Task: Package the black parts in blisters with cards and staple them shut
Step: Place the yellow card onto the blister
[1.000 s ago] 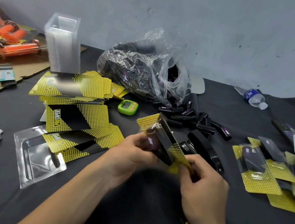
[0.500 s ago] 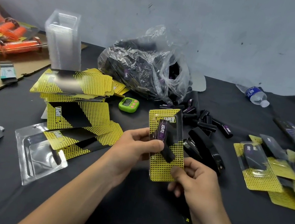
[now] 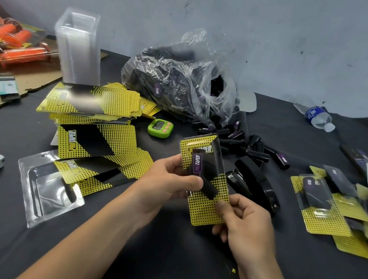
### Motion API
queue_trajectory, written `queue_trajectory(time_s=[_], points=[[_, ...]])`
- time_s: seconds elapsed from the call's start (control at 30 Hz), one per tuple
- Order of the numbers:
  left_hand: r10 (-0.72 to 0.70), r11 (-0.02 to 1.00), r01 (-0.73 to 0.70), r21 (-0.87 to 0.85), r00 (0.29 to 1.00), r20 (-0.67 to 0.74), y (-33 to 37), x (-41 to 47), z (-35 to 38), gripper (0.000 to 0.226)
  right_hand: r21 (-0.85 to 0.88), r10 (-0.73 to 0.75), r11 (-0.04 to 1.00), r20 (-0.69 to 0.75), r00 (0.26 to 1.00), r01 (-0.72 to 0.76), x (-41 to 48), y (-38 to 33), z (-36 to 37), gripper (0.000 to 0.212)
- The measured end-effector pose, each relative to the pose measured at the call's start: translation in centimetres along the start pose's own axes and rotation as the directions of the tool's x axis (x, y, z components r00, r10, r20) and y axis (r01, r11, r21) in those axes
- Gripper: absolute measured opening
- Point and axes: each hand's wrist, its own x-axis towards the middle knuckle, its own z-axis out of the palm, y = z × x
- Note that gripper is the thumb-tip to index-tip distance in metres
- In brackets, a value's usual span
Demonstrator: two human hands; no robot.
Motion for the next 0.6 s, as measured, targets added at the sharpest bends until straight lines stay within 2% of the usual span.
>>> queue_trajectory(time_s=[0.07,0.17,0.37,0.5,0.6], points=[[0.006,0.998,-0.008,-0.057,1.0,-0.03,0.12,0.1,0.05,0.039,-0.028,-0.019,0.999,-0.011,1.0,0.019,0.03,-0.11,-0.07,0.026],[-0.011,0.995,0.004,-0.101,0.998,-0.065,0.19,0.31,0.08,0.025,0.024,0.003,1.0,-0.001,1.0,-0.003,0.02,-0.01,-0.08,0.026],[0.012,0.99,-0.018,-0.141,0.999,-0.04,-0.1,0.39,0.0,0.029,0.09,0.034,0.995,-0.01,0.999,-0.033,0.1,0.34,-0.25,0.029],[0.045,0.988,-0.049,-0.146,0.999,-0.031,-0.08,0.36,0.08,0.034,0.092,0.039,0.995,-0.033,0.999,-0.036,0.0,0.14,-0.25,0.031],[0.101,0.985,-0.113,-0.131,0.99,-0.097,0.31,0.23,0.09,0.059,-0.062,-0.066,0.996,-0.084,0.994,0.06,-0.36,-0.35,-0.39,0.029]])
